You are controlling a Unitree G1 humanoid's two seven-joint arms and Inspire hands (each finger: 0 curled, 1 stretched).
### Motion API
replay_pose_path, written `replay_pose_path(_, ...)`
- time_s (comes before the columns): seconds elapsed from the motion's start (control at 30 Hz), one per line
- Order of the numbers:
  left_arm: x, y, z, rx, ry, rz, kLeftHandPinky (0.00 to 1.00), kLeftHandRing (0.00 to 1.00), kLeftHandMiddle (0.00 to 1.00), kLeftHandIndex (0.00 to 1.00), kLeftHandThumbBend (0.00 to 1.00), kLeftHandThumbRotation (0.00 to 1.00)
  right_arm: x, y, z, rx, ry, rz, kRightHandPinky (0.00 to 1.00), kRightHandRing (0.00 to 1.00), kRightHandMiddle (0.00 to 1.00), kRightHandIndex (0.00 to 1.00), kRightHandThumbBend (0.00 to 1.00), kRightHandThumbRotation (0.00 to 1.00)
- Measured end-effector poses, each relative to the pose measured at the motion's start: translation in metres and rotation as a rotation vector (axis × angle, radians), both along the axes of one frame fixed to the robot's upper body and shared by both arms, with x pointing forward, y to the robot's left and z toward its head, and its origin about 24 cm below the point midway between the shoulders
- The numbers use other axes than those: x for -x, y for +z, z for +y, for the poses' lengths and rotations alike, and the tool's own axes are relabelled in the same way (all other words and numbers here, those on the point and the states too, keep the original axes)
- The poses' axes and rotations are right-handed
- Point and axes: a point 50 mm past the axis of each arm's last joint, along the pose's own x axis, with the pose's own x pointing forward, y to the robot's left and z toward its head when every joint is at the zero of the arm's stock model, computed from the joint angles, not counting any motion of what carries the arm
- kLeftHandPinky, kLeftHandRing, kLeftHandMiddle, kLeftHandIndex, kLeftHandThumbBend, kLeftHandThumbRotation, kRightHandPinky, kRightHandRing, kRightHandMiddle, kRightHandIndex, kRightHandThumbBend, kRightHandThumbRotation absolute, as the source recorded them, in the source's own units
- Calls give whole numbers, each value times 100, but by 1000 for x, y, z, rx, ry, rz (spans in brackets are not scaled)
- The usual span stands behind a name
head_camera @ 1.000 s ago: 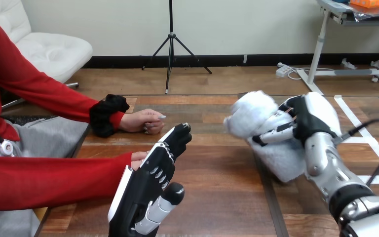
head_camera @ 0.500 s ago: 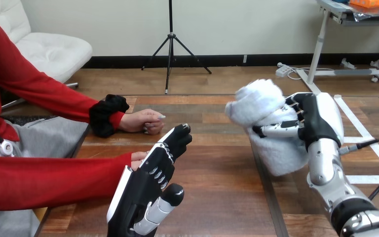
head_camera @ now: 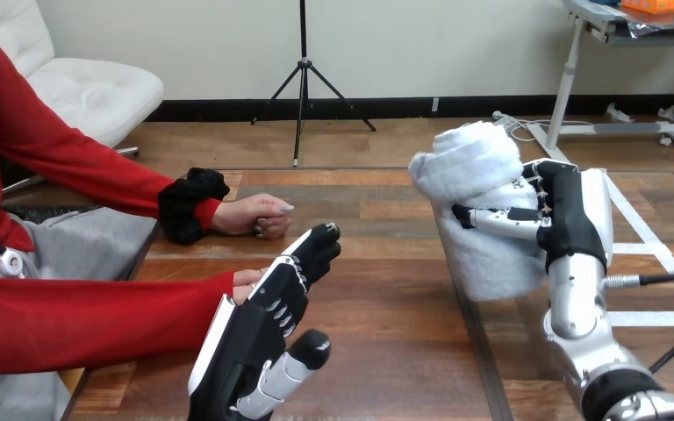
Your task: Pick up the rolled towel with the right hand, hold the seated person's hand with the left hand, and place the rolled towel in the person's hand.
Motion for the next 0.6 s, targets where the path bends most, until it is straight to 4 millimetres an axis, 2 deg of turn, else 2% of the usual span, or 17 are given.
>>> replay_pose_path(0.3, 0, 2, 7, -95, 20, -24, 90, 92, 93, 92, 100, 67, 8, -9, 5, -96, 13, -21, 24, 31, 45, 42, 78, 0)
replay_pose_path(0.6, 1, 8, 14, -237, 52, -95, 98, 95, 95, 95, 100, 57, 17, -20, 12, -155, 27, -15, 25, 30, 44, 42, 77, 0)
